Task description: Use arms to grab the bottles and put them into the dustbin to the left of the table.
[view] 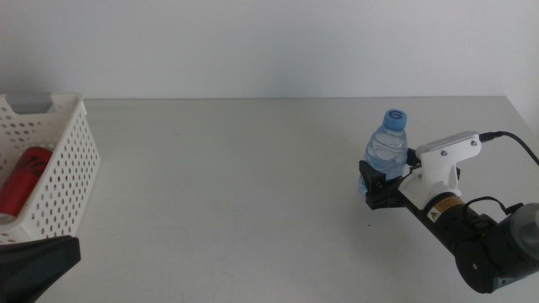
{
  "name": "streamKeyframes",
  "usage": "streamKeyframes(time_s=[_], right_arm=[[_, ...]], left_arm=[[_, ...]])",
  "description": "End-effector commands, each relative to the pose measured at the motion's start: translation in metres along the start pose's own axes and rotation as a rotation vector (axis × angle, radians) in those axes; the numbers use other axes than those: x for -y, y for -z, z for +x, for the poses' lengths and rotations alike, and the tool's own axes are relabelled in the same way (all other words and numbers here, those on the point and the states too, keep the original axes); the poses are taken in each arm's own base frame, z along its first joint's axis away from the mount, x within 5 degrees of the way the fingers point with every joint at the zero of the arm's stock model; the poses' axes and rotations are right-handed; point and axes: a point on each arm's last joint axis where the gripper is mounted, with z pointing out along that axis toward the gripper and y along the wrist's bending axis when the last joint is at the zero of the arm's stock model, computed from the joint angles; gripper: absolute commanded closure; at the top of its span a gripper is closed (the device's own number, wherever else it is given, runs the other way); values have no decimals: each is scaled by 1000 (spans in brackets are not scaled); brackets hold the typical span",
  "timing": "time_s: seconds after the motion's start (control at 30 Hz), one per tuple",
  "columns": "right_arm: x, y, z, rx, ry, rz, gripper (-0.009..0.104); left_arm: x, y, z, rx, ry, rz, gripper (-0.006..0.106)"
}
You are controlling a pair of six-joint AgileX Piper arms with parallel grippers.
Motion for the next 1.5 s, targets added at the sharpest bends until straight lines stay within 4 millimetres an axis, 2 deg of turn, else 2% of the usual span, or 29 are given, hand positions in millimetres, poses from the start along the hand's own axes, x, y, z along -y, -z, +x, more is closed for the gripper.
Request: streamKeyframes(time_s=[0.0, 0.07, 0.17, 0.2, 0.33, 0.43, 0.57, 0.7, 0.87, 1.0, 1.17, 1.3, 1.4, 1.47], right_arm=[[1, -5, -34, 255, 7, 10, 27], [1, -7, -33, 252, 7, 9, 48], [0, -6, -37, 269, 8, 7, 95], [-4, -7, -46, 298, -8, -13, 96], [-34, -13, -71, 380, -47, -172, 96], [-76, -25, -93, 426, -38, -382, 96], [-127, -44, -110, 388, 16, -554, 96], [-170, -62, -112, 344, 23, -649, 96], [-209, -73, -103, 322, 24, -713, 96], [-226, -74, -93, 293, 30, -740, 96], [-230, -74, -83, 267, 25, -741, 95], [-229, -76, -79, 231, 34, -728, 83], [-229, -76, -79, 217, 42, -728, 64], [-229, -76, -80, 200, 39, -724, 30]], left_arm=[[3, 3, -14, 86, 14, 24, 102], [3, 3, -14, 86, 14, 24, 102], [3, 3, -14, 86, 14, 24, 102], [3, 3, -14, 86, 14, 24, 102], [3, 3, -14, 86, 14, 24, 102], [3, 3, -14, 86, 14, 24, 102], [3, 3, -14, 86, 14, 24, 102], [3, 3, -14, 86, 14, 24, 102], [3, 3, -14, 86, 14, 24, 102], [3, 3, -14, 86, 14, 24, 102], [3, 3, -14, 86, 14, 24, 102], [3, 3, -14, 86, 14, 24, 102], [3, 3, -14, 86, 14, 24, 102], [3, 3, -14, 86, 14, 24, 102]])
